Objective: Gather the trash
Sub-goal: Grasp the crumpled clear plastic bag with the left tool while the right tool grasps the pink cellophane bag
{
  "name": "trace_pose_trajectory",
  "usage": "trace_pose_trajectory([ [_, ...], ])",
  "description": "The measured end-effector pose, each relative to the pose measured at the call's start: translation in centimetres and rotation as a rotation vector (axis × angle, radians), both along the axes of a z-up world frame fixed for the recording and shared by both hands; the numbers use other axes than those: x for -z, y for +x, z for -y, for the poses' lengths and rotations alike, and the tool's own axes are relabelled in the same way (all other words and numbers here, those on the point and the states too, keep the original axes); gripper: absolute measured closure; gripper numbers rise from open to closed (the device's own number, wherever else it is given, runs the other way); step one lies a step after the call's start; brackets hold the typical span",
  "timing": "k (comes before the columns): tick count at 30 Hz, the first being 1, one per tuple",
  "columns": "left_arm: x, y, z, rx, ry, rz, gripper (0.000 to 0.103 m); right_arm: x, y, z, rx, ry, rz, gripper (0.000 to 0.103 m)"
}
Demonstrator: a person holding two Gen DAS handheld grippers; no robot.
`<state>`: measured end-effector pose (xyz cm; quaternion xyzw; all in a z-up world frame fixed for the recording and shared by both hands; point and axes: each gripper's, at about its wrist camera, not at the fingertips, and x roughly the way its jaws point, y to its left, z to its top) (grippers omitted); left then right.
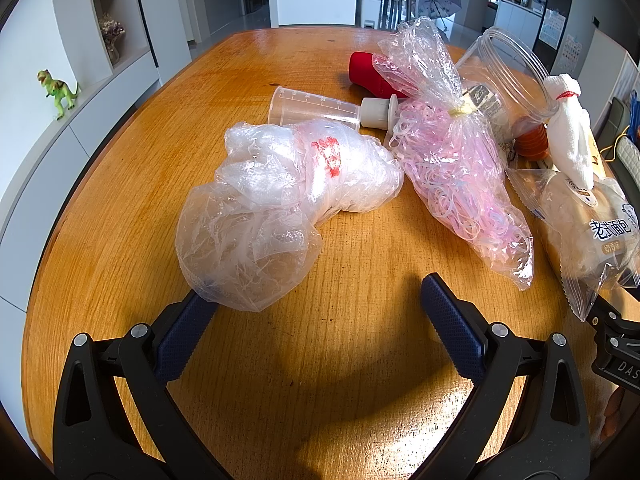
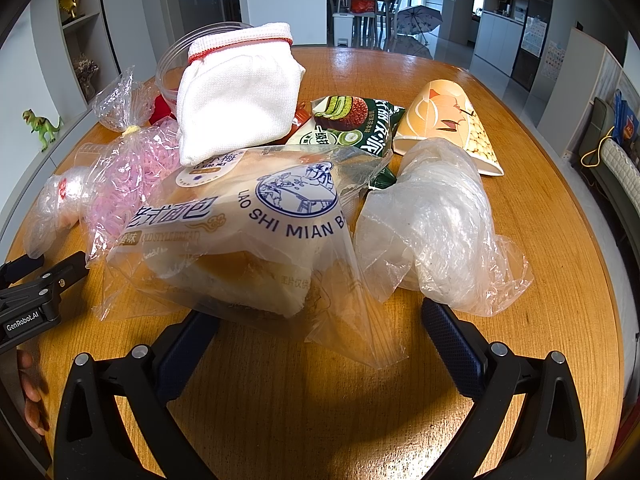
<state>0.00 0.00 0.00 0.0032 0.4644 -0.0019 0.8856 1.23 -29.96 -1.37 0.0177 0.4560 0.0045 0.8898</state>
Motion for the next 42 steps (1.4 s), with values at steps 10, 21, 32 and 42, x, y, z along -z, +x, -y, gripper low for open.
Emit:
trace_pose_trajectory([
  [10,0.0,0.0,0.0,-0.001,-0.004,0.001,0.006,0.0,0.0,0.0,-0.003,-0.002,-0.001,0.002],
  [21,-3.1,-2.7,-2.9,0.001,-0.055,0.040,0.006,-3.0,-2.1,2.2,-0.081,0.047,-0.029,0.011],
  [32,-3.4,4.8,-2.5,0.110,0.077,-0.073,0.007,-9.6,-4.1,1.0,-0.214,0.113,-0.011,0.030],
  [42,-1.9,3.9,-6.1,0.041,-0.109,-0.083,0.075,-11.8,2.2,-8.7,-0.338,0.130,-0.052,0.051],
])
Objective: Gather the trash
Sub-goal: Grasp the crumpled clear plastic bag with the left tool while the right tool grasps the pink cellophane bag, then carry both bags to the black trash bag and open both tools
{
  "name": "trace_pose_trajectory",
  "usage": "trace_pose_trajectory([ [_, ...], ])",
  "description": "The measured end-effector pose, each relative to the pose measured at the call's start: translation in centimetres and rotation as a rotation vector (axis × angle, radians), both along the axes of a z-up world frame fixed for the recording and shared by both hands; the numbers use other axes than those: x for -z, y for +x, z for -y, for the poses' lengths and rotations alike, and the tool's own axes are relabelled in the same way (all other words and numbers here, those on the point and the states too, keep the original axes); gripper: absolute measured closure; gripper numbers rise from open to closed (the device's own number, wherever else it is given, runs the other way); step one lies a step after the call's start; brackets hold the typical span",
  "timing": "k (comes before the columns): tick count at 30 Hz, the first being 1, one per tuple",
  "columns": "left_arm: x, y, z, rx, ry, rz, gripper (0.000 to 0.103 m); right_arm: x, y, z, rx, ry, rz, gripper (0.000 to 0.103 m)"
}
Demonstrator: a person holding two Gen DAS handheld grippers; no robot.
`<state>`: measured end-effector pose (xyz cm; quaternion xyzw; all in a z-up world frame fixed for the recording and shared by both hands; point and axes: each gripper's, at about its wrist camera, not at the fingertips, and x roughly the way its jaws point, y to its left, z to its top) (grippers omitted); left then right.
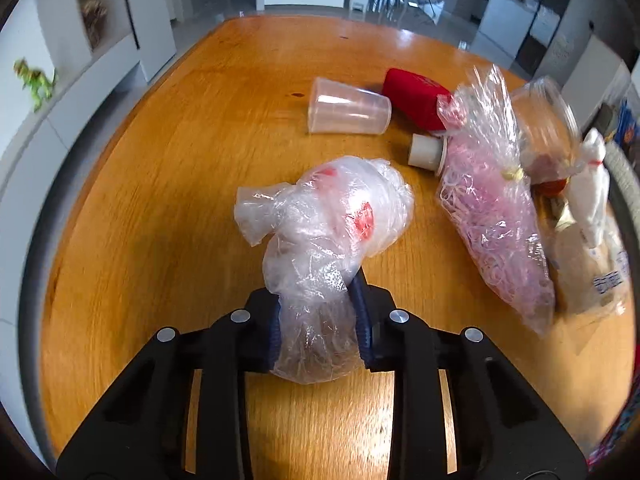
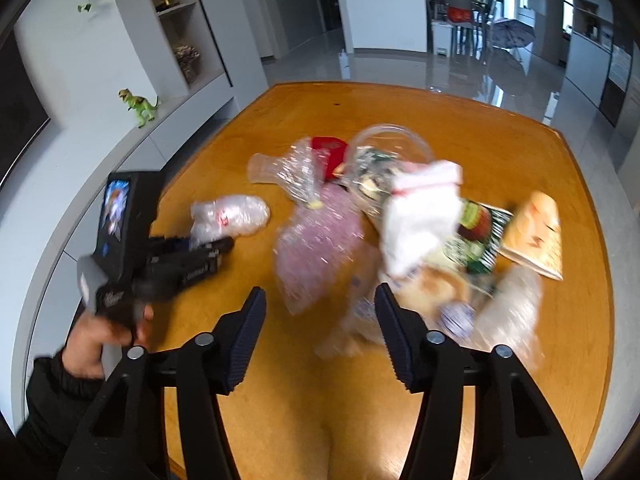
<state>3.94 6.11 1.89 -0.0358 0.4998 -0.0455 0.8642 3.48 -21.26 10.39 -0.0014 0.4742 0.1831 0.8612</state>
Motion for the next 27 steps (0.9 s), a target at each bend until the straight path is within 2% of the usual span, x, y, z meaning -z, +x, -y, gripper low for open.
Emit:
trace_pose_trajectory([
  [3,-0.8,-2.0,-1.6,-0.016,-0.050,0.036,0.075,2.4,3.0,-3.5,0.001,-0.065,-0.048,0.052],
  [8,-1.7,-6.3,-3.4,-0.031,-0.076,0.068,0.075,6.3,5.9,-6.7,0.016,-0.162,-0.108,0.054],
  [9,-1.8,-7.1,-4.0,-0.040,-0.084,0.075,0.075,6.7,6.0,-7.0,0.008,-0.169,-0.116,0.073],
  [10,-2.0,-7.2,-4.5,-0.049,-0.086,0.079,0.075,6.9,5.9,-7.4,0.001,-0.181,-0.106,0.082],
  [11,-2.0,-7.4,-5.1,-0.059,-0.089,0.085,0.075,6.8,5.7,-7.5,0.002,-0.186,-0.089,0.086],
  [12,-2.1,-8.2,-5.7,-0.069,-0.099,0.091,0.075,6.3,5.1,-7.5,-0.006,-0.166,-0.079,0.094],
  [13,-2.1,-9.1,-6.3,-0.085,-0.117,0.101,0.075,5.7,4.3,-7.4,-0.020,-0.113,-0.084,0.096],
  [16,-2.5,-11.6,-7.2,-0.133,-0.132,0.125,0.075,4.1,1.0,-7.5,-0.083,-0.016,-0.063,0.096],
  [23,-2.4,-18.3,-11.7,-0.274,-0.146,0.157,0.075,2.2,-6.4,-11.2,-0.222,0.033,-0.004,0.096],
  [27,-2.2,-23.1,-15.0,-0.377,-0.111,0.163,0.075,2.0,-10.2,-15.2,-0.335,0.063,-0.008,0.096],
])
